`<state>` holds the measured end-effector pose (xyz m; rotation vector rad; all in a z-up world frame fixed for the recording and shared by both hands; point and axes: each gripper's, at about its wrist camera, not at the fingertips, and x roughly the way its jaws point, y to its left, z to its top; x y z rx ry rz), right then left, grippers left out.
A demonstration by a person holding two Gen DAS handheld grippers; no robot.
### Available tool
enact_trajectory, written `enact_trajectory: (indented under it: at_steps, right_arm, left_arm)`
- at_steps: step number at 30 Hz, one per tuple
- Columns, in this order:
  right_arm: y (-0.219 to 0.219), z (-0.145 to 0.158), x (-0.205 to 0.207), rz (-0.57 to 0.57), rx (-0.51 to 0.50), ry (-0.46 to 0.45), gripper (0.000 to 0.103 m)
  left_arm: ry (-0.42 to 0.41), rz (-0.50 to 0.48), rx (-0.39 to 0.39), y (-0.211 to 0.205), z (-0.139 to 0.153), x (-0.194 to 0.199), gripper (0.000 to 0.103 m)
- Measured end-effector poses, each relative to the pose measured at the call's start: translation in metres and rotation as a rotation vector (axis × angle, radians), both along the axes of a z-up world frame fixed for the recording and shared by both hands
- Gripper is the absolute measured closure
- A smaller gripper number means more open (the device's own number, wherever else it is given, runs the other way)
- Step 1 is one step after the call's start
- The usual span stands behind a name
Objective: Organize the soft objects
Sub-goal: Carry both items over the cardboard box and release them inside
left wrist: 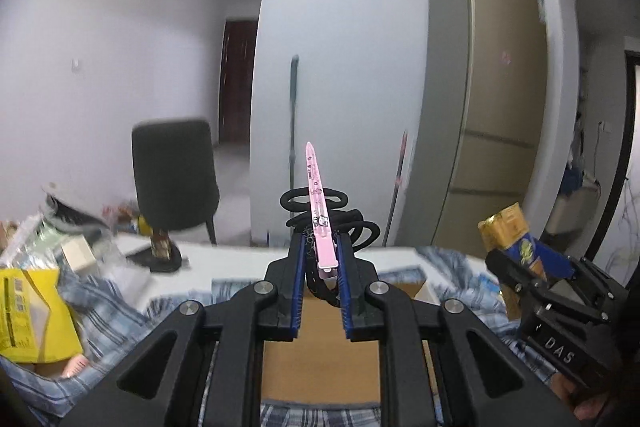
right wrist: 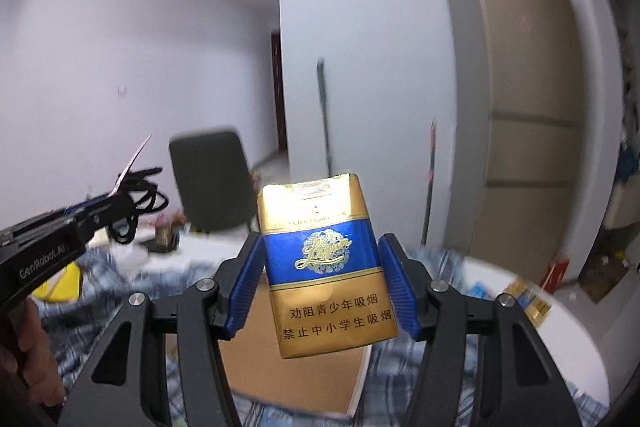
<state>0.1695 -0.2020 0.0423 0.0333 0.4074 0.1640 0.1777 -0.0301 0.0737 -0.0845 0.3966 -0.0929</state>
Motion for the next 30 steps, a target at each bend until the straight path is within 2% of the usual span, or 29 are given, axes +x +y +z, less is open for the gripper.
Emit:
enact_trajectory:
  at_steps: [2,4,8,11,17,19,20,21,23,30]
  right_arm:
    - [0.005,-0.018,0.012,0.017,-0.022,0.089,0.045]
    - [0.009,-0.036,0.019,0.025,-0.056,0.137,0.045]
    - [0.013,-0.071,0.040,0.064,-0.058,0.271,0.045]
    - [0.016,-0.085,0.051,0.071,-0.075,0.314,0.045]
    - [0.023,-0.097,0.059,0.085,-0.115,0.351,0.042]
    - [0.026,-0.103,0.057,0.088,-0.121,0.361,0.038]
    - [0.027,-0.103,0.057,0.089,-0.119,0.369,0.034]
    - [0.026,-0.103,0.058,0.085,-0.114,0.370,0.033]
    - [0.023,-0.103,0.058,0.078,-0.107,0.362,0.027]
    - [0.017,-0.084,0.054,0.058,-0.095,0.314,0.026]
  left_arm:
    - [0.043,-0.004,0.017,0.002,-0.013,0.013,0.087]
    - [0.080,-0.005,0.057,-0.002,-0.027,0.024,0.087]
    - [0.176,-0.023,0.037,-0.001,-0.055,0.041,0.087]
    - [0.229,-0.023,0.031,0.003,-0.073,0.050,0.087]
    - [0.258,-0.018,0.038,0.005,-0.087,0.052,0.087]
    - [0.261,-0.019,0.039,0.004,-0.088,0.052,0.078]
    - [0.260,-0.020,0.040,0.003,-0.089,0.051,0.063]
    - [0.260,-0.009,0.043,0.003,-0.089,0.051,0.040]
    - [0.232,0.017,0.036,0.006,-0.086,0.048,0.020]
    - [0.178,0.026,0.058,0.004,-0.070,0.038,0.020]
